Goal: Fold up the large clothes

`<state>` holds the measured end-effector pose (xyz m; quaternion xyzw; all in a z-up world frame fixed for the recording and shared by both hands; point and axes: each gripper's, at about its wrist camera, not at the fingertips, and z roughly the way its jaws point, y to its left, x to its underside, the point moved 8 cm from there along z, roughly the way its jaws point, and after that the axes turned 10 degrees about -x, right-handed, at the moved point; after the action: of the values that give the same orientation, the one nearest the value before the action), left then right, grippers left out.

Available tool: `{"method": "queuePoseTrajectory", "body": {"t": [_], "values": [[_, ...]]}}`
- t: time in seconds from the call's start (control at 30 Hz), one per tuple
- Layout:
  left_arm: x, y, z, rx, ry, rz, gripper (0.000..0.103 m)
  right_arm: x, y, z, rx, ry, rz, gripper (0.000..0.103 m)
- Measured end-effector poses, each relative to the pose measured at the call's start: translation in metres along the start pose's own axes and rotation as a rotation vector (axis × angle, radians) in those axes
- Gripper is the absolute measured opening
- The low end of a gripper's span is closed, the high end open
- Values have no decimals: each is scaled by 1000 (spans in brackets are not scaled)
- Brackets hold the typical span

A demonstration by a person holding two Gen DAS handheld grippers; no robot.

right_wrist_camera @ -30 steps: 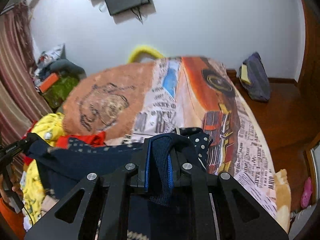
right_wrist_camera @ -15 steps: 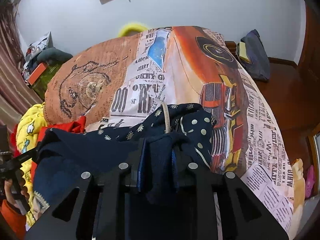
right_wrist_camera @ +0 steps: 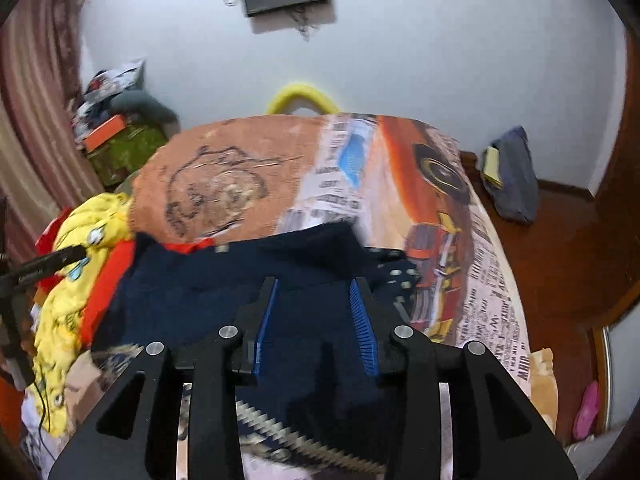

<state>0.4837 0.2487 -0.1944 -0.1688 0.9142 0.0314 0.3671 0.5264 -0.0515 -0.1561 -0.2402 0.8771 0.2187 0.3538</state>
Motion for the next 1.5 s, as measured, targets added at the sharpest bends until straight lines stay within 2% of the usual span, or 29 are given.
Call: {"method": "queuePoseTrajectory", "body": {"t": [0.2, 0.33, 0.43, 0.5, 0.53, 0.57, 0.63, 0.67, 0.83, 1.07, 1.27, 1.37, 1.5], "values": [[32, -46, -1, 57, 46, 142, 60, 16, 50, 16, -71, 41, -81, 39], [57, -76, 12, 75, 79, 228, 60, 34, 81, 41, -108, 101, -154, 44], [71, -88, 24, 89, 105, 242, 61, 50, 87, 62, -89, 152, -193, 48], [78, -90, 34, 76, 114, 243, 66, 61, 82, 76, -58, 184, -204, 50], [81, -89, 41, 58, 116, 253, 67, 65, 79, 80, -50, 191, -205, 56], [85, -86, 46, 35, 118, 262, 69, 68, 72, 84, -38, 194, -201, 60], [92, -78, 56, 10, 123, 270, 75, 72, 60, 86, -20, 191, -176, 77], [93, -75, 57, 12, 119, 263, 79, 74, 54, 86, -27, 190, -152, 79], [99, -54, 52, 13, 111, 218, 82, 81, 26, 78, 9, 188, -96, 79], [110, -19, 43, -99, 92, 234, 82, 90, -17, 52, 108, 186, -28, 79], [128, 28, 36, -155, 130, 138, 82, 107, -45, 30, 153, 203, 44, 79], [138, 55, 32, -216, 154, 102, 82, 113, -55, 20, 193, 214, 55, 79], [148, 87, 22, -257, 169, 31, 82, 118, -63, 5, 202, 213, 81, 79]]}}
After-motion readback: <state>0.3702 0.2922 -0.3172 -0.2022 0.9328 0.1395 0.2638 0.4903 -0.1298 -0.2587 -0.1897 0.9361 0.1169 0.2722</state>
